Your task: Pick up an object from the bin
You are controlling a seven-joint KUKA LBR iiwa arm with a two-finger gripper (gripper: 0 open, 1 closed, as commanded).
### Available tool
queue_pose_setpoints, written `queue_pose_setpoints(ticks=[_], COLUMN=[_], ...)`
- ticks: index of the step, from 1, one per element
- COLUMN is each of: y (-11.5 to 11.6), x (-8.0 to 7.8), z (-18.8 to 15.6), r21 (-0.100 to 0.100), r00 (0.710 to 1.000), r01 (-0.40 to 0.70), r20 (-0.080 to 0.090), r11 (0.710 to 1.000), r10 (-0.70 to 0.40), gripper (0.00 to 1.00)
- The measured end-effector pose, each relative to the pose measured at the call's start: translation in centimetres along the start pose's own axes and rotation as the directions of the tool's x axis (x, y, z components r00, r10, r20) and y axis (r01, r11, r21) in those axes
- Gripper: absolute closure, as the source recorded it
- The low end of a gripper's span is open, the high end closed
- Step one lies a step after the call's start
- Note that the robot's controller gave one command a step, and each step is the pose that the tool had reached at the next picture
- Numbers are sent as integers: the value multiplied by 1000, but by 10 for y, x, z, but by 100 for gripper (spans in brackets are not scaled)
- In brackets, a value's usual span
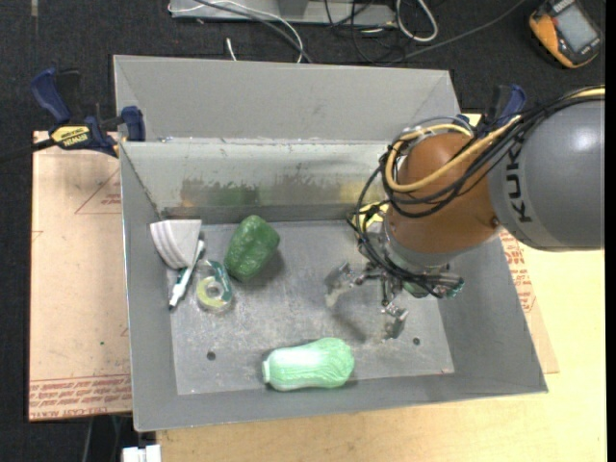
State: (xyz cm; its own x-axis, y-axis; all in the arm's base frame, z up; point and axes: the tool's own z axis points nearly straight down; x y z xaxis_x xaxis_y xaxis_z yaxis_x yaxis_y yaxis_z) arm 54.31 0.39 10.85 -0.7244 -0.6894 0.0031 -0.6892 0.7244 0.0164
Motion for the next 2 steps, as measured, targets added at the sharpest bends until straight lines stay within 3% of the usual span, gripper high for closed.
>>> queue_pose_setpoints(ticks=[1, 2], y=[23, 2], x=[-26, 4], z=[9, 32], r21=[-4, -4], r00=[981, 873], r01=[193, 488], r20=[-3, 5], r11=[981, 873], r10=[-193, -488], gripper=[0, 0])
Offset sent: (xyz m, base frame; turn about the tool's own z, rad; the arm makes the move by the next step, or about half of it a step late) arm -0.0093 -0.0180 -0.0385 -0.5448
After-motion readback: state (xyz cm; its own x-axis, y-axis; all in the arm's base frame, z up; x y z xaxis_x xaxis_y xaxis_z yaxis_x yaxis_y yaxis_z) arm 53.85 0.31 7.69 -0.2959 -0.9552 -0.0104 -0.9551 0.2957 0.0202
